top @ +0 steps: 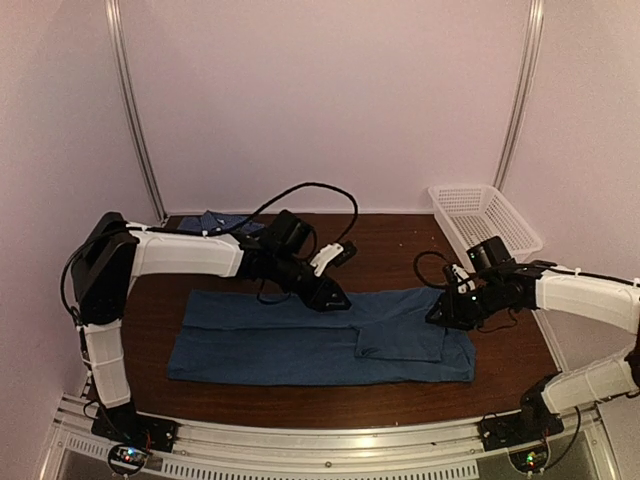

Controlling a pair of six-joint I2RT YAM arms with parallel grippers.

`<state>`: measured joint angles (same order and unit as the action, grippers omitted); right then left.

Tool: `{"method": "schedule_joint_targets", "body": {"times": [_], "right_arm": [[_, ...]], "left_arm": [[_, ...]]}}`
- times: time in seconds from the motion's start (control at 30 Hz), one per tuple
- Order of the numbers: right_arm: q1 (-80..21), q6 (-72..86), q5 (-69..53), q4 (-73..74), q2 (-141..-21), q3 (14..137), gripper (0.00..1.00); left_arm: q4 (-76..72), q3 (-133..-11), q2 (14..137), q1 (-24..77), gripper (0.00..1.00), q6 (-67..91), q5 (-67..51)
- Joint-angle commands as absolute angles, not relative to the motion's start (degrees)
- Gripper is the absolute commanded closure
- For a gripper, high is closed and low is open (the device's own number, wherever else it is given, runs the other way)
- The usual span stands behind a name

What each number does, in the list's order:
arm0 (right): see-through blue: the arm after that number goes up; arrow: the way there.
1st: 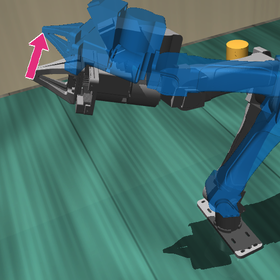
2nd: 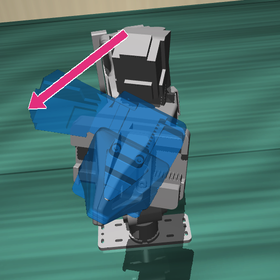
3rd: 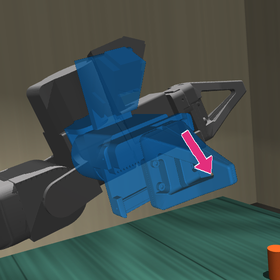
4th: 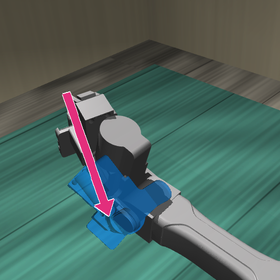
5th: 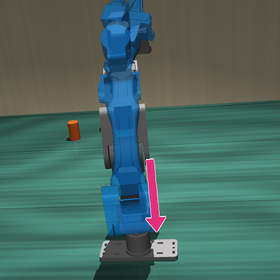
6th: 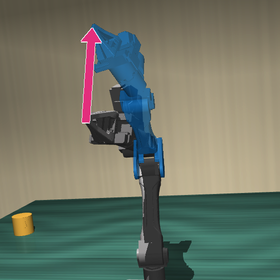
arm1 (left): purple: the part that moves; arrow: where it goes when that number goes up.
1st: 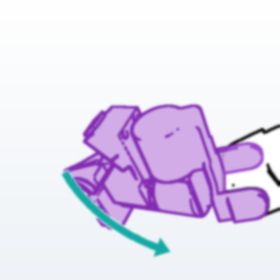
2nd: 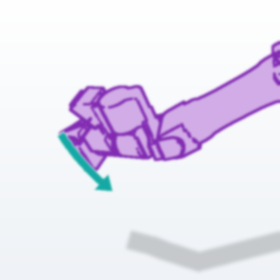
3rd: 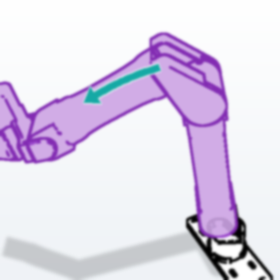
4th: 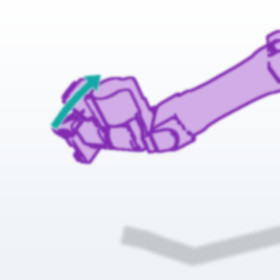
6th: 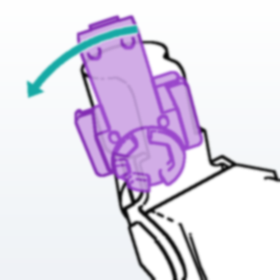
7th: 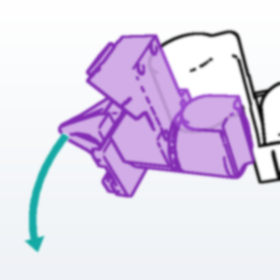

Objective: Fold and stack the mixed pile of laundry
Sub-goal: Fold the 1/3-folded T-shirt at the center of the board, then rotate the rectangle-folded T-shirt at the center of the board.

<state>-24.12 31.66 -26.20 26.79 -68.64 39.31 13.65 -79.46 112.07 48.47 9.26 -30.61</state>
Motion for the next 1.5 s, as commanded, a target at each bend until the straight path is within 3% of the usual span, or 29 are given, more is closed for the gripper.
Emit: {"method": "schedule_joint_targets", "body": {"times": [0.0,0.17,0.47,0.8,1.2,1.47], "right_arm": [[-26.54,28.62,-27.31,25.09,-73.21,40.19,0.66],[-29.15,27.98,-26.64,23.75,-78.91,39.07,0.76],[-34.97,30.7,-26.01,24.53,-79.12,35.23,0.78],[-36.83,34.36,-16.71,27.55,-72.26,39.68,0.63],[-36.62,31.48,-13.67,20.64,-89.28,45.34,0.63],[-32.37,23.92,-10.56,22.89,-103.42,56.96,0.64]], "left_arm": [[9.37,-77.78,112.82,50.53,0.64,11.42,-30.91],[7.4,-76.61,112.84,50.54,0.64,12.85,-31.04],[9.62,-76.15,111.33,50.45,0.64,11.49,-28.01],[8.57,-67.89,107.08,45.81,0.64,16.33,-21.86],[12.75,-53.59,99.93,37.98,0.64,24.43,-6.8],[14.3,-46.56,96.78,34.8,0.66,25.28,-5.4]]}}
